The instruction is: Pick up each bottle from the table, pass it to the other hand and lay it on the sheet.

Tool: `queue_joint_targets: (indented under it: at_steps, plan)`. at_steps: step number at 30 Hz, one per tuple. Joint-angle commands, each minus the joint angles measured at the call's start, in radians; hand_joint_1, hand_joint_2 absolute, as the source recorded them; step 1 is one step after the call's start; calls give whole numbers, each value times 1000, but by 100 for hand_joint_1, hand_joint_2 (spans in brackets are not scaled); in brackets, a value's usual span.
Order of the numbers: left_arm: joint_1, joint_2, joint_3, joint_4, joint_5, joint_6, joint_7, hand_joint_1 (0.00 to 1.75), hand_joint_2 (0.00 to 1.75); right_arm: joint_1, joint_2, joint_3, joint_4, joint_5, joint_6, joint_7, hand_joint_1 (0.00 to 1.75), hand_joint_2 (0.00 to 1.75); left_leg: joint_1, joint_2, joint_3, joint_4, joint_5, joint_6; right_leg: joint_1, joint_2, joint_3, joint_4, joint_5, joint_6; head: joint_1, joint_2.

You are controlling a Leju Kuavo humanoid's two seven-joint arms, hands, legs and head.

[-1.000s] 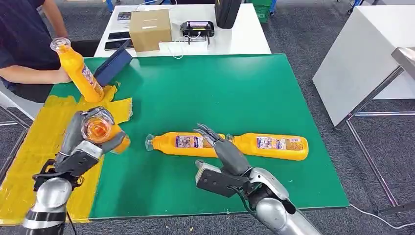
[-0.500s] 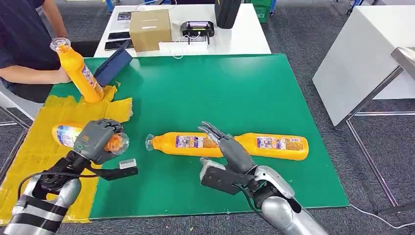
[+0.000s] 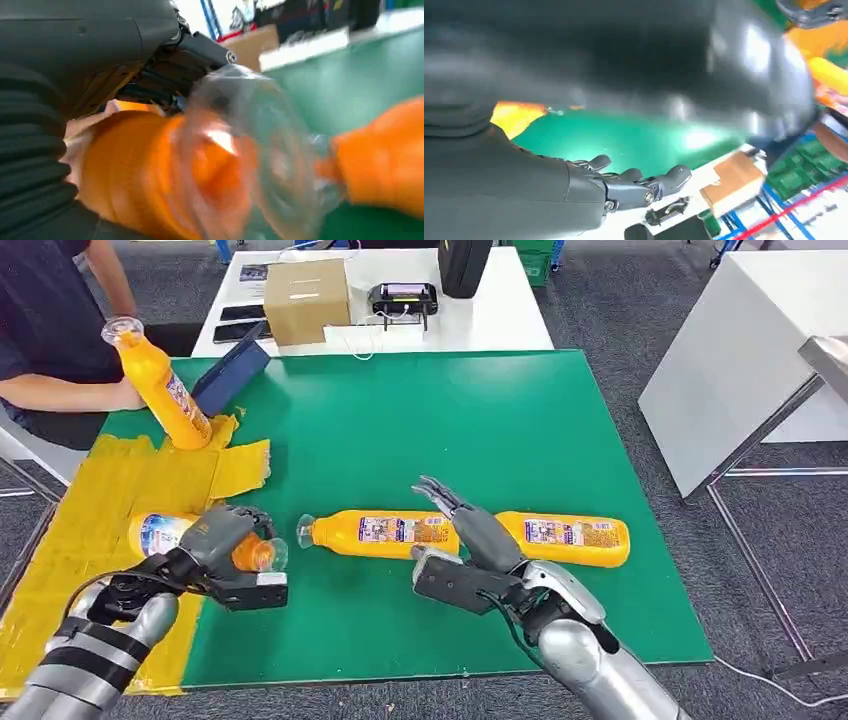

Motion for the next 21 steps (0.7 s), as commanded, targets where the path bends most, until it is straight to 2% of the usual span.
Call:
queue_joint_targets:
  at_steps: [1,4,6,9,11,15,19,21]
  plan:
    - [-177,-36,-139,231,22,-12,29,0,0,-222,9,78,347,168,65,47,0,175,1,-1,1,0,0,0,0,3,1,0,0,-1,0,0]
    - [-201,-37,-154,243,24,-19,30,0,0,-260,9,93,415,209,96,14,0,175,1,-2,2,0,1,-1,1,2,3,-1,0,-1,1,0]
    - [-231,-35,-183,257,1,-18,27,0,0,-283,31,85,509,280,49,-59,0,175,0,-1,1,0,2,0,0,2,2,0,1,0,1,0]
    - [-275,-49,-194,298,16,-30,6,0,0,-353,66,93,691,289,111,-74,0,175,2,-3,3,1,1,-1,1,4,5,0,0,-1,0,0]
    - [-289,-60,-187,312,48,-40,-16,0,0,-376,82,95,755,297,115,-96,0,175,2,-2,3,1,1,-1,1,3,4,0,1,-1,0,0]
    - [-294,-78,-126,290,229,-113,-108,0,0,-392,118,102,835,302,100,-151,0,175,1,-2,3,1,1,-1,1,5,4,0,1,-1,1,0]
    - [-256,-124,-1,237,468,-215,-162,0,0,-390,153,102,868,299,95,-162,0,175,1,-1,2,1,1,-1,1,4,3,1,0,-1,0,0]
    - [-244,-127,10,216,493,-222,-158,0,0,-393,166,105,880,301,89,-163,0,175,1,-1,2,1,1,-1,1,3,2,1,0,0,0,0]
